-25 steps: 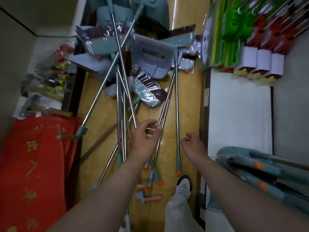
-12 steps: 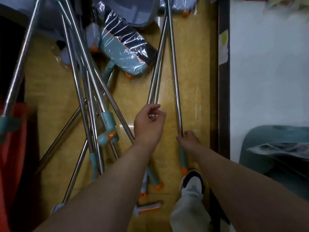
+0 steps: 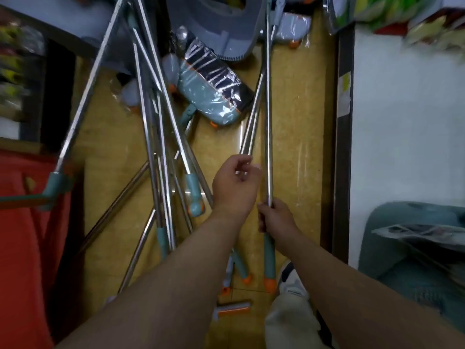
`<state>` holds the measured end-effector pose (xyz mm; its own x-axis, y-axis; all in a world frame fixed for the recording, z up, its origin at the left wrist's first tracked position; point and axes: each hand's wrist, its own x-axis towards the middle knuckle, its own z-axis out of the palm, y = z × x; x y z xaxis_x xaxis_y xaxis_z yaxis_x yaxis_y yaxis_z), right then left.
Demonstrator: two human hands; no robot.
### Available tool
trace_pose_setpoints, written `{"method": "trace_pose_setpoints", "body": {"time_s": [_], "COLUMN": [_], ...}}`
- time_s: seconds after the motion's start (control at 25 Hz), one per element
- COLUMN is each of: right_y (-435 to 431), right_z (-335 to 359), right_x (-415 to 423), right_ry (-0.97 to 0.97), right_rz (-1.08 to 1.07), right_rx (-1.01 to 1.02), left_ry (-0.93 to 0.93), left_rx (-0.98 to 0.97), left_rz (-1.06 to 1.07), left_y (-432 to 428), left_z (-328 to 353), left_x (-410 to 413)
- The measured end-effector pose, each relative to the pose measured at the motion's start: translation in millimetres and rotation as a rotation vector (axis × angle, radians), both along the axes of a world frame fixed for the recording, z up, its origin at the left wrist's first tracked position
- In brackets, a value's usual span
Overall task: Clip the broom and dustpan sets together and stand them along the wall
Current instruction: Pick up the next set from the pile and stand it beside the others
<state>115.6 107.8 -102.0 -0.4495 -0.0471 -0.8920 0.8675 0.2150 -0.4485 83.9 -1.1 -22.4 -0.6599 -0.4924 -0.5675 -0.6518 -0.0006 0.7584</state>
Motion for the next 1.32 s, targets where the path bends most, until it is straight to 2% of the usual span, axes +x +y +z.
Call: {"method": "trace_pose_setpoints", "body": {"time_s": [0.12,0.32,0.56,0.72,0.84,1.08,1.32], "right_y": [-18.7,-49.1,-79.9,-105.6,-113.3,-88.5,-67.9], "right_z": [49.6,138.4,190.7,197.3,192.4,176.6,177.0], "right_x": [-2.4,-1.1,16.9,26.3,24.2,24.8,-8.5], "right_ry": [0.142,0.314,0.443,0.518,0.538,0.538,0.630], "right_rz": [0.006,0.029,0.054,0.041,0.024,0.046,0.003], "right_rx": [0.052,0.282,0.454,0.514,0.561,0.636,0.535], "left_ry": [0.089,0.238,0.182,0.094,0.034,0.032,-0.013], "left_rx": [0.012,-0.012,-0.171,-0.206,-0.175,-0.053,0.066], "left_rz": [-0.064,-0.013,0.137,0.162,0.169,0.155,-0.012], "left_y": [-5.6,-64.1,-174.9,-221.6,-222.8,-169.3,-104.0], "left_z": [49.5,132.4,178.2,169.2,148.7,103.5,55.3], "left_x": [-7.5,-21.3,-8.1,19.2,35.7,20.5,-31.0]}}
